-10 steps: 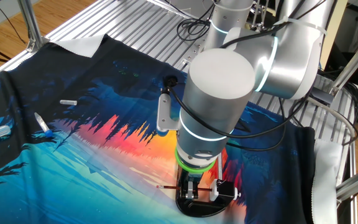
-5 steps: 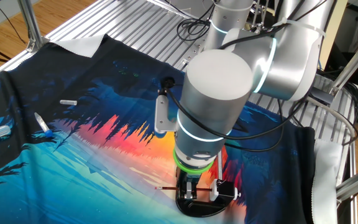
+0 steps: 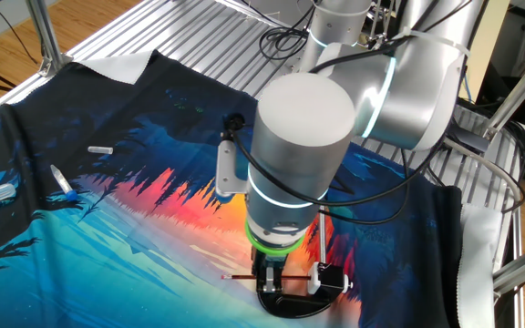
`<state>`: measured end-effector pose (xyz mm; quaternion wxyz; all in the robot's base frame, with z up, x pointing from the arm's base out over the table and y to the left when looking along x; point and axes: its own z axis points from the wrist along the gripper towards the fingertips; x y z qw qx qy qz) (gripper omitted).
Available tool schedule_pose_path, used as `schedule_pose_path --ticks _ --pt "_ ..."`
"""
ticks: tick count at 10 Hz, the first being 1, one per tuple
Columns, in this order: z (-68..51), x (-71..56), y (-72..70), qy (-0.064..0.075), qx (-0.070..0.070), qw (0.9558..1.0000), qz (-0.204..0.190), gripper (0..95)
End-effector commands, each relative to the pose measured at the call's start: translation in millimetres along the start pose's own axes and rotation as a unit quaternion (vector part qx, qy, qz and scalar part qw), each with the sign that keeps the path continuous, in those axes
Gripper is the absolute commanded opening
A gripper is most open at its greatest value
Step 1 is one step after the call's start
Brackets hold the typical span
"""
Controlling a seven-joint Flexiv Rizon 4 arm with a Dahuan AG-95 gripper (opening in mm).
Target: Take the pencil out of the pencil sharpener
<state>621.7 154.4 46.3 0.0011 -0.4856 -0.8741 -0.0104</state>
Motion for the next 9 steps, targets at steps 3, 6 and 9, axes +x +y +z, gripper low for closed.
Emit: schedule_pose_path --ticks 3,6,9 --pt "-3.0 -14.4 -0.5 0.008 -0.004 0.9999 -0.006 0.0" --pt "-1.8 -22.3 -0.1 0.003 -0.004 1.0 -0.008 0.0" --pt "-1.9 -29.7 2.9 -0.001 -0.011 0.9999 -0.004 0.0"
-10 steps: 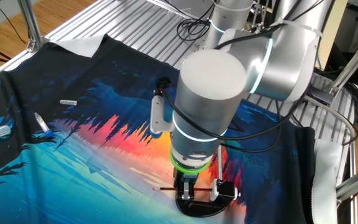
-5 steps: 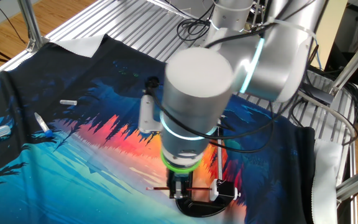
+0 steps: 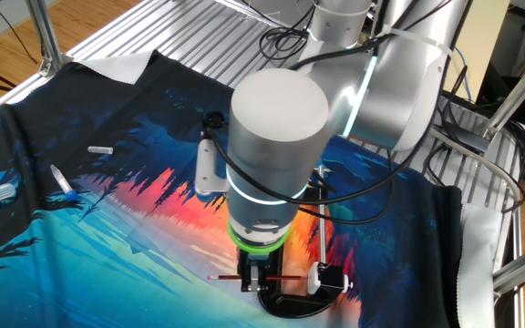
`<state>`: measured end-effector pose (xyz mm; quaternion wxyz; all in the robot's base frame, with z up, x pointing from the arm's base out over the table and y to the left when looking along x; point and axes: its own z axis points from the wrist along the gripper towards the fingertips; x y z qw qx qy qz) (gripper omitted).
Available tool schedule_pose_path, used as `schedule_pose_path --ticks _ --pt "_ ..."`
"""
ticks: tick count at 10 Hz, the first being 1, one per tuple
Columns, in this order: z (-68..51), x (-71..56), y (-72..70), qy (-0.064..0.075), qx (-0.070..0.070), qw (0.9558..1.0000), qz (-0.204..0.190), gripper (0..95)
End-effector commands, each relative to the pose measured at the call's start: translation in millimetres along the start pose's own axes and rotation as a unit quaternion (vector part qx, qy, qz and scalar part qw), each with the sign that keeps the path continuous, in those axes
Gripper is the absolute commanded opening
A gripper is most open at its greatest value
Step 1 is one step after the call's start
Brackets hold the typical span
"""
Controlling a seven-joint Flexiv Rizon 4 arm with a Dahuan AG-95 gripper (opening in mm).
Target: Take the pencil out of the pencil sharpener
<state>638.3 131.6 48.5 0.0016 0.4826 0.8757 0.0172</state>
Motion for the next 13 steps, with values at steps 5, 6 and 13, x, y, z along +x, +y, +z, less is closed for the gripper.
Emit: schedule_pose_path --ticks 5,6,13 --pt "-6.4 -27.1 2.7 0.004 -0.002 0.9989 -0.046 0.0" --pt "-8.9 -32.9 0.5 0.003 0.0 0.9972 -0.074 0.0" --pt "-18.5 -72.8 -33.5 0.003 0.0 0.9601 -0.28 0.0"
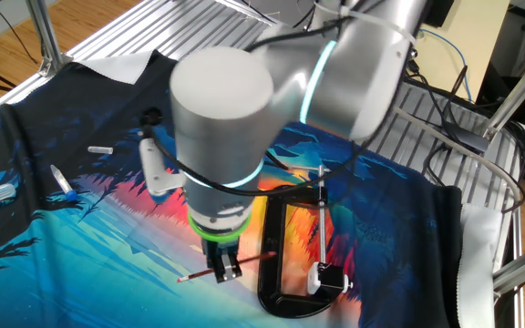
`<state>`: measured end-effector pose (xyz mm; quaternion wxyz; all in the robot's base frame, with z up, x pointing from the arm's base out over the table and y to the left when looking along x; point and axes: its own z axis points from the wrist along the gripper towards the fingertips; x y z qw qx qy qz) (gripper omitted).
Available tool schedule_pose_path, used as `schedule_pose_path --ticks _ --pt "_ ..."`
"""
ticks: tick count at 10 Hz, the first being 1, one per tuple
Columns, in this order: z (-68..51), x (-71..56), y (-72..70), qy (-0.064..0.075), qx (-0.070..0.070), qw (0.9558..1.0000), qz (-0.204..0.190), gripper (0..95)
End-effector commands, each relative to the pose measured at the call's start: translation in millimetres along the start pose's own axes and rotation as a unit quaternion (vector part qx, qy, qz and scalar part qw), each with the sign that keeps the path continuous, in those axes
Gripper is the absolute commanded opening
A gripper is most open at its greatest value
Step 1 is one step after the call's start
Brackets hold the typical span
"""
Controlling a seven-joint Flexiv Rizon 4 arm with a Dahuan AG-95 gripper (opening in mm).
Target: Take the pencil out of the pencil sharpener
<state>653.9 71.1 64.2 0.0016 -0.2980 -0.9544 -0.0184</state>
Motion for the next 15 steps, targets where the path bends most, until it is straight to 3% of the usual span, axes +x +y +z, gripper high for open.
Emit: schedule_pose_path --ticks 1,3,5,6,7,8,12,13,14,15 --pt "-1.1 -8.4 -24.8 -0.005 0.002 0.9946 -0.103 0.0" --pt "-0.4 -13.5 -46.6 -0.009 0.004 0.983 -0.183 0.0" --pt "0.8 -15.9 -58.3 -0.01 0.006 0.9739 -0.227 0.0" --pt "2.5 -18.4 -66.1 -0.012 0.007 0.9644 -0.264 0.0" --pt "2.9 -19.0 -67.9 -0.011 0.005 0.9621 -0.273 0.0" --pt "5.5 -21.1 -73.9 -0.014 0.006 0.9519 -0.306 0.0" --pt "13.8 -29.9 -90.5 -0.02 0.008 0.9309 -0.365 0.0" --pt "14.5 -31.0 -92.1 -0.021 0.008 0.9286 -0.37 0.0" --pt "14.6 -31.2 -92.4 -0.021 0.01 0.929 -0.369 0.0" --pt "14.7 -31.3 -92.4 -0.023 0.019 0.9282 -0.371 0.0"
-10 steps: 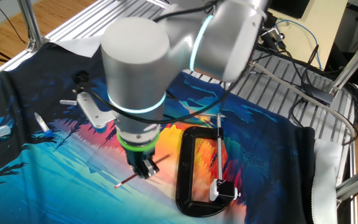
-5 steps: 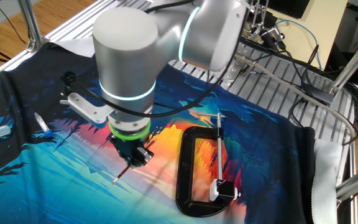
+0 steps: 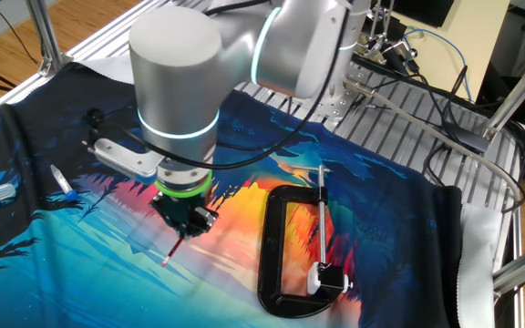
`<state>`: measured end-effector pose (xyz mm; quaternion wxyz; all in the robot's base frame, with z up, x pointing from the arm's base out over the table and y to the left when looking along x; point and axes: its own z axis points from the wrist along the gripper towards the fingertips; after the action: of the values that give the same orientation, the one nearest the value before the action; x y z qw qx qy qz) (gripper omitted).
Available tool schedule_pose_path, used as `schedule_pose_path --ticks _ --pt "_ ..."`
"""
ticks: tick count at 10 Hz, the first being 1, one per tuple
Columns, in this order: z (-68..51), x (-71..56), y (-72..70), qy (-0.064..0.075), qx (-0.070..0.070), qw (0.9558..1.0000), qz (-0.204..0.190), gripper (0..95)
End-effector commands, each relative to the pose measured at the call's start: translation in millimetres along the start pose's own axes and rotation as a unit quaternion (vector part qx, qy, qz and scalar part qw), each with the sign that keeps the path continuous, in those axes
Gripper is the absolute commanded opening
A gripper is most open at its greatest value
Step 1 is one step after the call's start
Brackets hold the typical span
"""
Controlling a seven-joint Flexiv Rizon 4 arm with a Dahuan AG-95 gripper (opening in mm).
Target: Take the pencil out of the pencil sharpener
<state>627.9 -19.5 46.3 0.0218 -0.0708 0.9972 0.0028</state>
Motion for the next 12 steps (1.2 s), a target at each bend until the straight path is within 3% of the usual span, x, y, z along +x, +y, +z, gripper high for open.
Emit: schedule_pose_path --ticks 1,2,3,4,7,12 --pt "0.8 1.3 -2.5 0.002 0.013 0.9999 -0.006 0.0" --pt "0.9 1.4 -2.6 0.003 0.016 0.9999 -0.003 19.0" --pt "0.9 1.4 -2.6 0.005 0.024 0.9996 0.01 19.0" --pt "0.9 1.4 -2.6 0.006 0.024 0.9996 0.017 38.0" --pt "-5.7 3.6 -4.1 0.007 0.023 0.9993 0.027 38.0" --pt "-22.2 22.0 -4.7 0.012 0.015 0.9992 0.035 38.0"
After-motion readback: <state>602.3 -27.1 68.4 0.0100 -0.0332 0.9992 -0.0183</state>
